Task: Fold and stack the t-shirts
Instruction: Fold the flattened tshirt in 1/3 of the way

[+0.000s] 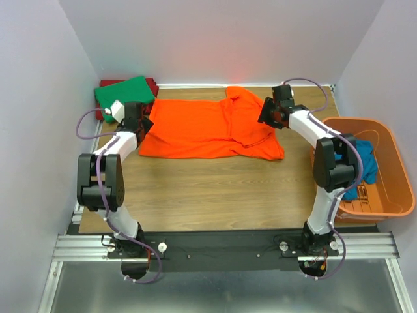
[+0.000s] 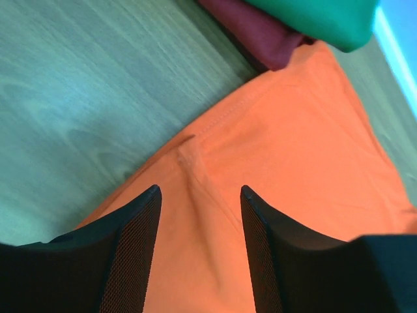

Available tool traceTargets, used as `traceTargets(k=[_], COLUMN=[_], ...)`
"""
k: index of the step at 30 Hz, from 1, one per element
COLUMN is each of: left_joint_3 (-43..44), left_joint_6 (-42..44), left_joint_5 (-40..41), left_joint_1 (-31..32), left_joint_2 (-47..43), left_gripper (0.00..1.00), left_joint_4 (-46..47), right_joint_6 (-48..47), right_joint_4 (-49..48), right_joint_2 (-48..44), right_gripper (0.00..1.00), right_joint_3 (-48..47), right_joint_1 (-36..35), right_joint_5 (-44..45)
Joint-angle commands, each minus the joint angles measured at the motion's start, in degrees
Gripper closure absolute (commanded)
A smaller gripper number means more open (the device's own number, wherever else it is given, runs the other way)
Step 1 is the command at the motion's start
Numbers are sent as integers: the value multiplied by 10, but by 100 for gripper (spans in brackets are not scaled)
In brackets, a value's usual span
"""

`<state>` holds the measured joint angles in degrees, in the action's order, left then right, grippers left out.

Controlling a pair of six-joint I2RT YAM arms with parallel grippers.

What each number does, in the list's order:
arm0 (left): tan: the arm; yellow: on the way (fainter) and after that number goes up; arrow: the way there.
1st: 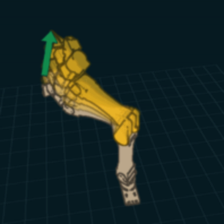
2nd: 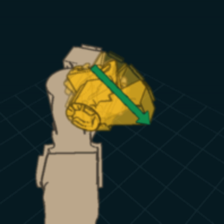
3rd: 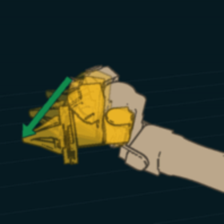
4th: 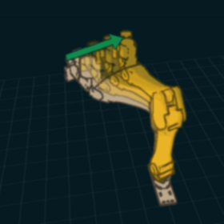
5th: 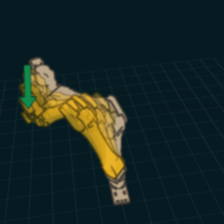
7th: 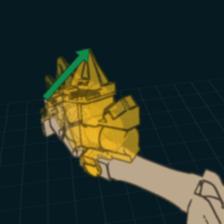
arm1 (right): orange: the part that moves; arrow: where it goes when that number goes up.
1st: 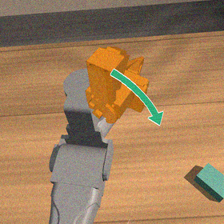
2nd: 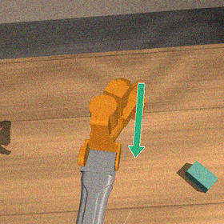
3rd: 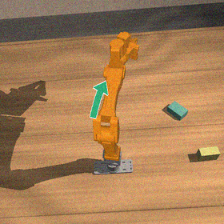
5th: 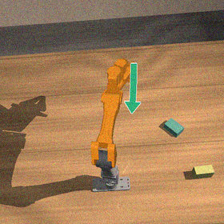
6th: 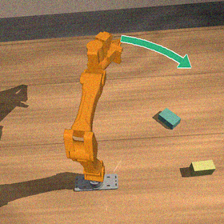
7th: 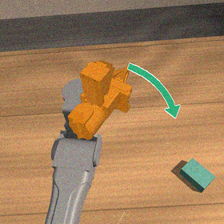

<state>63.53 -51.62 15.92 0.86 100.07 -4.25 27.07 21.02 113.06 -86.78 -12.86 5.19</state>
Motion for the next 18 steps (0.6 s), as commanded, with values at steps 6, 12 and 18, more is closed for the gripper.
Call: traceTargets(k=[6, 12, 18], left_joint_3=[-140, -222, -263], left_joint_6=[-46, -53, -53], left_joint_5=[10, 2, -12], left_joint_1=[-4, -3, -4], left_joint_2=[-154, -188, -205], left_gripper=[45, 49, 49], left_joint_4=[-20, 12, 58], right_joint_6=[78, 115, 130], right_joint_4=[-23, -57, -78], right_joint_2=[-170, -268, -287], right_gripper=[39, 40, 40], right_joint_3=[186, 332, 393], right_joint_1=[4, 4, 4], right_joint_5=[-10, 15, 27])
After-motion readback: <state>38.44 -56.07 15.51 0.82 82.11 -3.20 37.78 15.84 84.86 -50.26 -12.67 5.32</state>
